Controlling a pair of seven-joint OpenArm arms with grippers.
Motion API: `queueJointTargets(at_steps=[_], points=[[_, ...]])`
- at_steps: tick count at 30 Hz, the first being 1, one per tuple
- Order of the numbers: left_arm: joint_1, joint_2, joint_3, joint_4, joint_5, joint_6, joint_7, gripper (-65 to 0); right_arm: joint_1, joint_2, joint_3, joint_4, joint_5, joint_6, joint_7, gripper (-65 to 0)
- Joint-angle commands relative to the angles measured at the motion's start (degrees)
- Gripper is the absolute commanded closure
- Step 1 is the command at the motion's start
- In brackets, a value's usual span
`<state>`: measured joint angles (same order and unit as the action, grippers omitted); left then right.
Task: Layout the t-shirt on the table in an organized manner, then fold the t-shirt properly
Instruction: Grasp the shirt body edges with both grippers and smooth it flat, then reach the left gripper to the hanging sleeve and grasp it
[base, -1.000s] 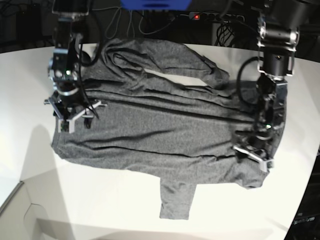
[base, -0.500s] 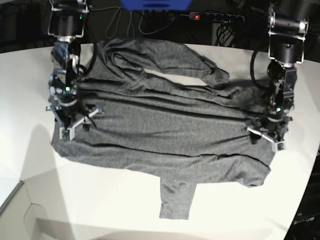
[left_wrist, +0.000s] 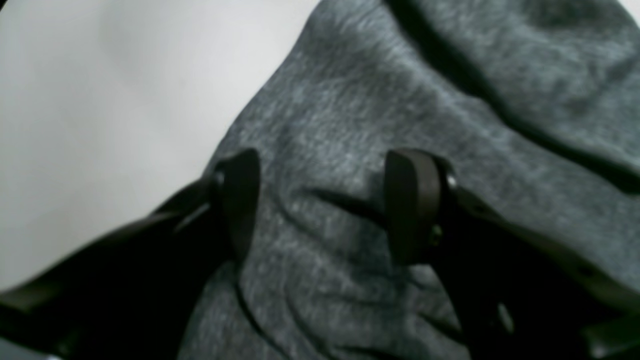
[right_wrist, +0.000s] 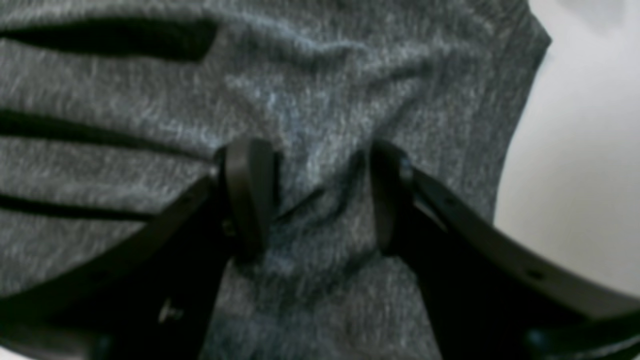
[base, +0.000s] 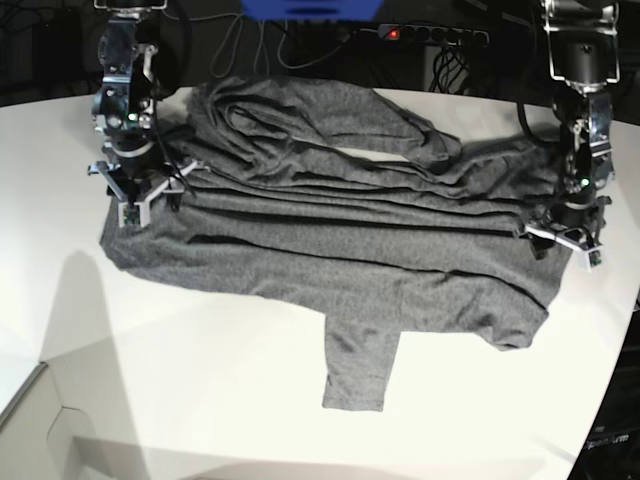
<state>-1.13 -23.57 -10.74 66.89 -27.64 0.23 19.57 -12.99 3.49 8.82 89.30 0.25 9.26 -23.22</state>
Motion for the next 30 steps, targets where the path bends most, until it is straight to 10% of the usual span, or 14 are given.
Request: queueJointTargets(at_steps=[1, 18, 30], points=[[-1.47, -1.09, -0.47, 1.55, -0.1, -0.19, -1.33, -38.1, 0.03, 0.25, 0.1, 1.47, -0.21, 0.46, 0.76, -28.7], [-11.67, 4.89, 2.43, 15.17, 0.34, -0.19, -1.33, -38.1, -3.14, 0.16, 0.37, 13.52, -0.12, 0.46, 0.5, -28.7], [-43.75, 20.54, 25.47, -37.13, 0.43, -0.01, -4.67, -38.4, -5.78, 0.34, 0.72, 13.43, -0.3, 0.46, 0.32, -28.7]])
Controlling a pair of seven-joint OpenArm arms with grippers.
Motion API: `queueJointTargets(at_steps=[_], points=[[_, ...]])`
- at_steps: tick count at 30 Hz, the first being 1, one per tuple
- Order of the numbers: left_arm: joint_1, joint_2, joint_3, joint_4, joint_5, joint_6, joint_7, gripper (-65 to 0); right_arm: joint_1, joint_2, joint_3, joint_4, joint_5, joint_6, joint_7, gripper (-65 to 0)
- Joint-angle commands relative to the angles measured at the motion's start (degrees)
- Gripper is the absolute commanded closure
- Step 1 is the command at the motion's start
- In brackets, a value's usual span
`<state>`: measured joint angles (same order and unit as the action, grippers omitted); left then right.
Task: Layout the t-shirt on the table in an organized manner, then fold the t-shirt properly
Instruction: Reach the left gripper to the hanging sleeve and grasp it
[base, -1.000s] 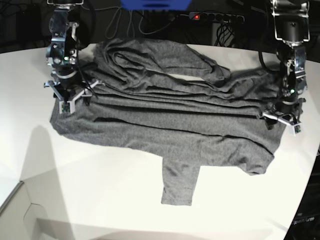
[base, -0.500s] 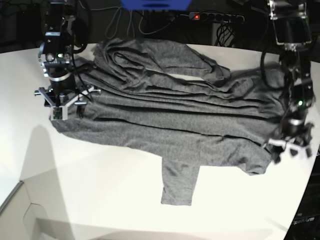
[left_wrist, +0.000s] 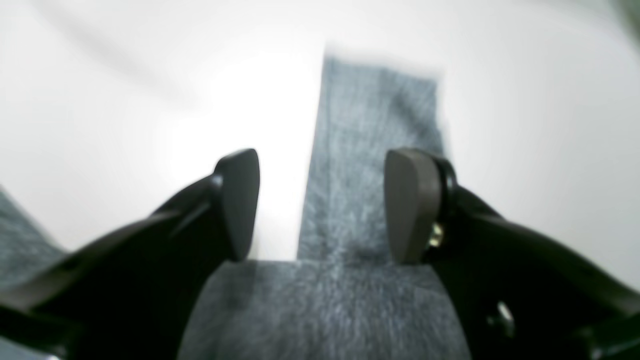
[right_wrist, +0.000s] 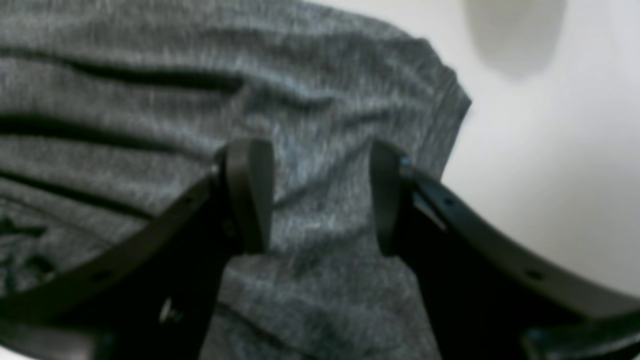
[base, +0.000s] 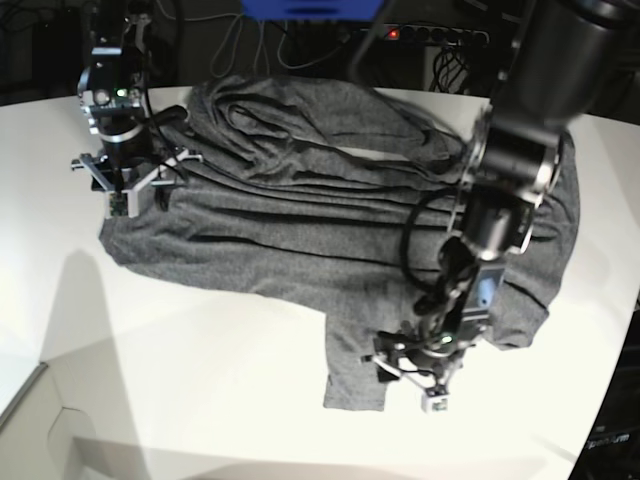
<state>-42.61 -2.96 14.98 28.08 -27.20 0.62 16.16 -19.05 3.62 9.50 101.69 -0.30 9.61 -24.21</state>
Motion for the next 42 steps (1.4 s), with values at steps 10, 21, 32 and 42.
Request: queueJointTargets(at_steps=[10, 21, 32, 42], points=[[-5.87, 2.57, 12.14, -10.27, -0.01, -0.4, -10.93, -38.0, 0.37, 0.12, 0.04, 1.04, 0.25, 0.11, 1.31, -28.7], [-1.65, 2.21, 12.58, -13.26, -0.01, -0.4, -11.28, -17.4, 0.28, 0.38, 0.04, 1.04, 0.25, 0.11, 1.31, -28.7], [-3.94, 2.21, 11.96, -6.23, -0.54, 0.04, -11.28, -0.1, 0.45, 0.12, -0.4, 0.33, 0.25, 0.11, 1.31, -28.7], [-5.08, 2.04, 11.96, 3.97, -0.54, 0.12, -10.93, -0.1, 0.54, 0.12, -0.4, -3.54, 0.34, 0.11, 1.66, -28.7]])
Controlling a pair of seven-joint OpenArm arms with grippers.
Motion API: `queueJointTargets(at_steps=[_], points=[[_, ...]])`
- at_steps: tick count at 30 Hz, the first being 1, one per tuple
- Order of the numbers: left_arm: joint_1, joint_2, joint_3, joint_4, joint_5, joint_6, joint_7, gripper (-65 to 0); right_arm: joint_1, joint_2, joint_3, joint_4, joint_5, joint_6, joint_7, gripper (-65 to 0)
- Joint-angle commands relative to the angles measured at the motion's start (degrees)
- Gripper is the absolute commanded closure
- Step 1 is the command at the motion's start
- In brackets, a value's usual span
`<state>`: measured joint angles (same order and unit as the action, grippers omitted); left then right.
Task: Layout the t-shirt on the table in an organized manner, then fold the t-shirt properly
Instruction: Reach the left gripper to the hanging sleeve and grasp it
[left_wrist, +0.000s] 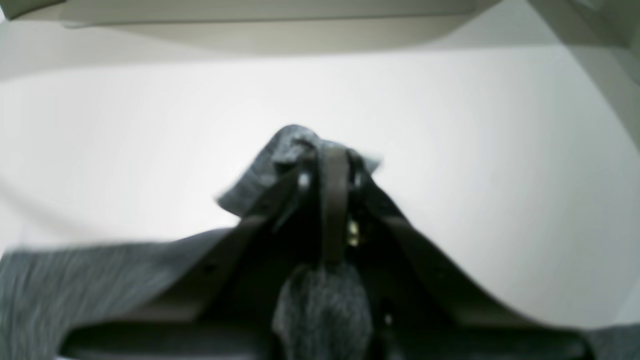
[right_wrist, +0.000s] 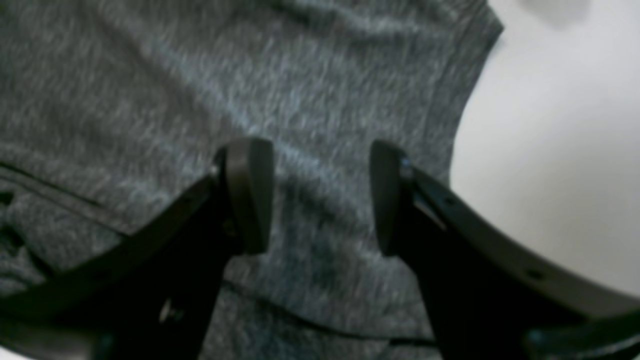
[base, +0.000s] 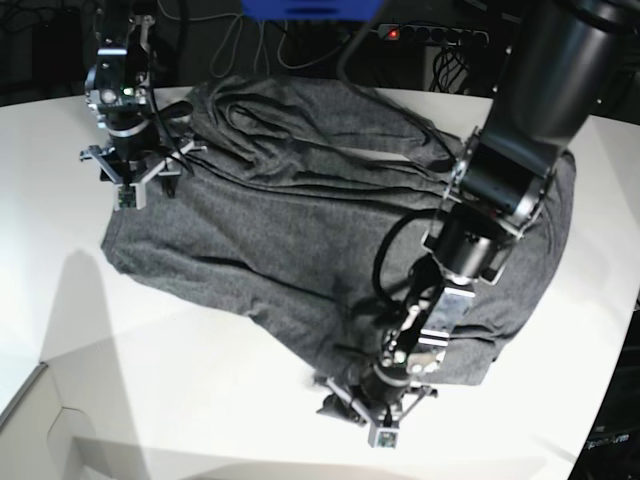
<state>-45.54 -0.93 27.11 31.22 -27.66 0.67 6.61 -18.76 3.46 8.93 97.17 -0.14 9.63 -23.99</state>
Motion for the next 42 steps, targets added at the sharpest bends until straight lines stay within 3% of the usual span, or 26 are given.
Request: queueJointTargets(at_steps=[1, 4, 11, 17, 19, 23, 26, 30, 32, 37, 42], points=[[-2.15, 0.01, -0.17, 0.56, -0.08, 0.08, -1.38, -0.1, 0.26, 0.27, 0.17, 0.99, 0.19, 0.09, 1.44, -28.7], [-2.07, 0.01, -0.17, 0.38, -0.08, 0.08, -1.38, -0.1, 0.26, 0.18, -0.01, 1.08, 0.19, 0.09, 1.44, -28.7], [-1.8, 0.01, -0.17, 0.38, -0.08, 0.08, -1.38, -0.1, 0.17, -0.17, -8.45, 4.33, 0.19, 0.17, 1.61, -28.7], [-1.71, 0.01, -0.17, 0.38, -0.08, 0.08, -1.38, -0.1, 4.83, -5.62, -13.28, 3.36, 0.19, 0.17, 1.53, -28.5], [-1.71, 0.01, -0.17, 0.38, -0.08, 0.08, -1.38, -0.1, 7.82, -8.78, -15.21, 0.99, 0.19, 0.17, 1.53, -28.4], [-1.71, 0.01, -0.17, 0.38, -0.08, 0.08, -1.38, -0.4, 13.45, -12.12, -17.94, -7.36, 0.19, 0.17, 1.61, -28.2], [-1.71, 0.01, -0.17, 0.38, -0.08, 0.08, -1.38, -0.5, 18.19, -12.46, -18.73, -15.36, 0.19, 0.17, 1.79, -26.2], [-1.8, 0.36, -0.17, 0.38, -0.08, -0.01, -1.38, -1.0, 20.83, -12.46, -20.23, -24.51, 0.19, 0.17, 6.54, -22.3], [-1.8, 0.53, -0.17, 0.38, -0.08, -0.01, -1.38, -4.7, 20.83, -12.46, -20.4, -27.67, 0.19, 0.17, 8.91, -24.0], [-1.8, 0.62, -0.17, 0.38, -0.08, -0.01, -1.64, -22.4, 19.42, -12.46, -20.4, -32.33, 0.19, 0.17, 11.37, -27.3], [-2.07, 0.62, -0.17, 0.38, -0.08, -0.01, -1.73, -23.0, 15.91, -11.95, -20.75, -31.89, 0.19, 0.17, 11.37, -27.3]])
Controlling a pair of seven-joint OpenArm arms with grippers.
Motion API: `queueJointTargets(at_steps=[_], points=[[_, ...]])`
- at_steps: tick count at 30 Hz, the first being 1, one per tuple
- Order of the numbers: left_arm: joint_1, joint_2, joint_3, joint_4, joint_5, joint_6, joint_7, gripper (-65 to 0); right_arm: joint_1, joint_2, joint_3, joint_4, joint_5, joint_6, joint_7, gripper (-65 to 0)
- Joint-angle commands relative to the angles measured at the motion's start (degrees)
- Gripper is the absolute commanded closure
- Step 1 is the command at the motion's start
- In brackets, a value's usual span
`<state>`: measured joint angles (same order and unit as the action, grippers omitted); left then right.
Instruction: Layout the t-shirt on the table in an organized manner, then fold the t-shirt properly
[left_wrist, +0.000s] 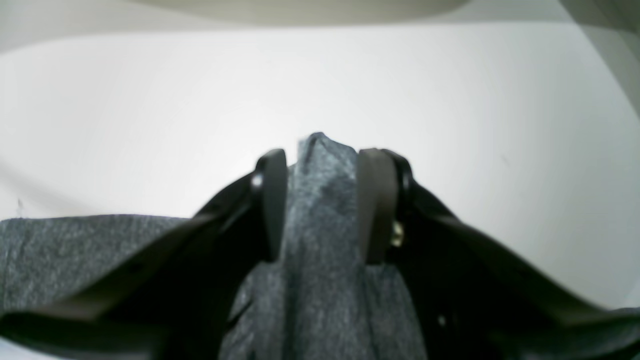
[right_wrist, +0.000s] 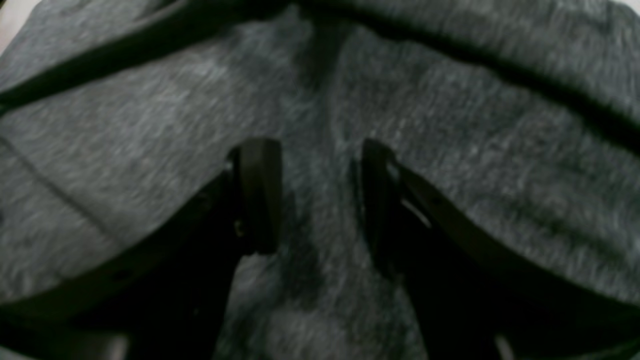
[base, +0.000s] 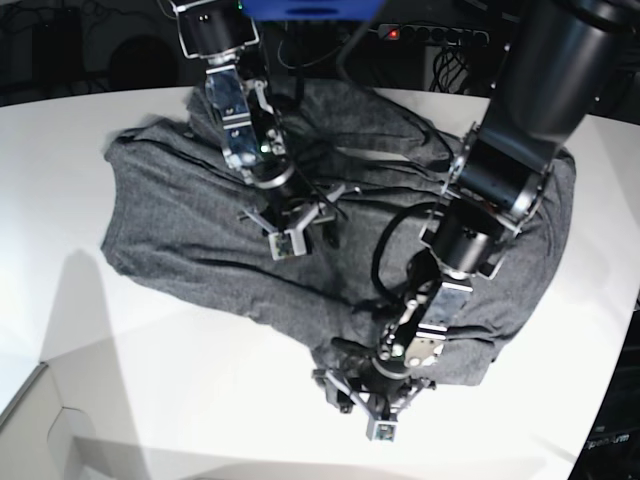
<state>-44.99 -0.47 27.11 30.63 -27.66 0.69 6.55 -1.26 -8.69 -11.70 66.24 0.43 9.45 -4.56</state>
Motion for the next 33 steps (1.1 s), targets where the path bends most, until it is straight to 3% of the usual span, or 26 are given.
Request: queueJointTargets(at_steps=[1, 8, 14, 20, 33], points=[[-2.61, 0.16, -0.17, 0.97, -0.08, -0.03, -1.67, -23.0, -2.3, 0.29, -0.74, -0.52, -0.38, 0.35, -8.06, -27.3], [-2.52, -0.54, -0.17, 1.06, -0.08, -0.03, -1.67, -22.9, -7.05, 4.86, -7.77, 1.67, -0.38, 0.35, -8.41, -27.3], [0.55, -8.19, -0.61, 4.66, -0.25, -0.03, -1.32, -22.9, -8.9, 7.24, -7.94, 3.7, -0.38, 0.35, -8.5, -27.3], [13.39, -16.8, -9.93, 15.83, -5.0, -0.38, -1.23, -22.9, -13.56, 10.75, -7.77, 20.14, -0.29, 0.35, -8.41, -27.3], [26.4, -22.34, -14.67, 16.71, -4.38, -0.47, -1.58, -22.9, -9.07, 15.24, 6.65, 24.53, -0.12, 0.35, -8.59, -27.7]])
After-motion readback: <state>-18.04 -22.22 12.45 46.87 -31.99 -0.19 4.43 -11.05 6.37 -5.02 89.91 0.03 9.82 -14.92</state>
